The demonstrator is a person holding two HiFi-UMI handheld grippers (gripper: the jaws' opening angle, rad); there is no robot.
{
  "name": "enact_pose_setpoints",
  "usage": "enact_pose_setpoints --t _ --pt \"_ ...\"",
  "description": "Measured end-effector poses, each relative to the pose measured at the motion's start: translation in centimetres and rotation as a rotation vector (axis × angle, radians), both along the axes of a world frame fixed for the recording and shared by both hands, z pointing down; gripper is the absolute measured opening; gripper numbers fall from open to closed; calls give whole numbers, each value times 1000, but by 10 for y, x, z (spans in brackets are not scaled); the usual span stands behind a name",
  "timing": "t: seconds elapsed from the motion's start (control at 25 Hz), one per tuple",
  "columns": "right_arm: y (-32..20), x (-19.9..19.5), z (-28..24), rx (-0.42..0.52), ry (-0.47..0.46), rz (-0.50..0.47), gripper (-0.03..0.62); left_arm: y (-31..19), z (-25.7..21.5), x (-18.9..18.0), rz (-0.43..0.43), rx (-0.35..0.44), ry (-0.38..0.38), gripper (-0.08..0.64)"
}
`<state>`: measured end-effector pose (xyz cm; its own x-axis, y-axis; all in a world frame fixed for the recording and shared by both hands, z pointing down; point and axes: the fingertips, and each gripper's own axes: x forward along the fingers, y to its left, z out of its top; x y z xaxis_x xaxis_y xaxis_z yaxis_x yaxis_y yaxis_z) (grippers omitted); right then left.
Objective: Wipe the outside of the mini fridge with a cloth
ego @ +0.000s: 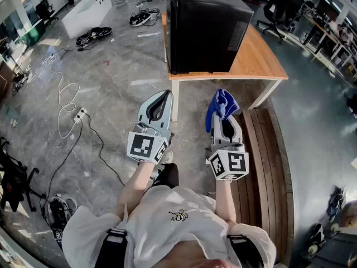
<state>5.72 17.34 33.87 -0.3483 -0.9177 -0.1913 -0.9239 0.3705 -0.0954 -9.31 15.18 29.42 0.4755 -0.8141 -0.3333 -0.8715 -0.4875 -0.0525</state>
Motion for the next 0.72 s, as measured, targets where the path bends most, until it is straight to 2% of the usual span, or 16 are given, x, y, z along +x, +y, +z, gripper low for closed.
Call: enact_pose_setpoints --t 0.28,0.44,0.52,0.64,0.72 --pt "-118 -44 -26 2 14 -24 62 -133 -22 -46 -19 -3 53 5" --pt "-178 -61 -43 0 -15 -15 62 -188 -45 -68 -11 29 47 5" --pt "-199 -68 -46 8 -3 -5 61 -211 -46 -78 -13 39 74 5" --pt "-217 -75 -43 12 8 11 63 -245 -35 -87 -23 8 136 5" --pt "-229 -69 -42 0 8 25 62 -268 -30 -79 -6 -31 152 5"
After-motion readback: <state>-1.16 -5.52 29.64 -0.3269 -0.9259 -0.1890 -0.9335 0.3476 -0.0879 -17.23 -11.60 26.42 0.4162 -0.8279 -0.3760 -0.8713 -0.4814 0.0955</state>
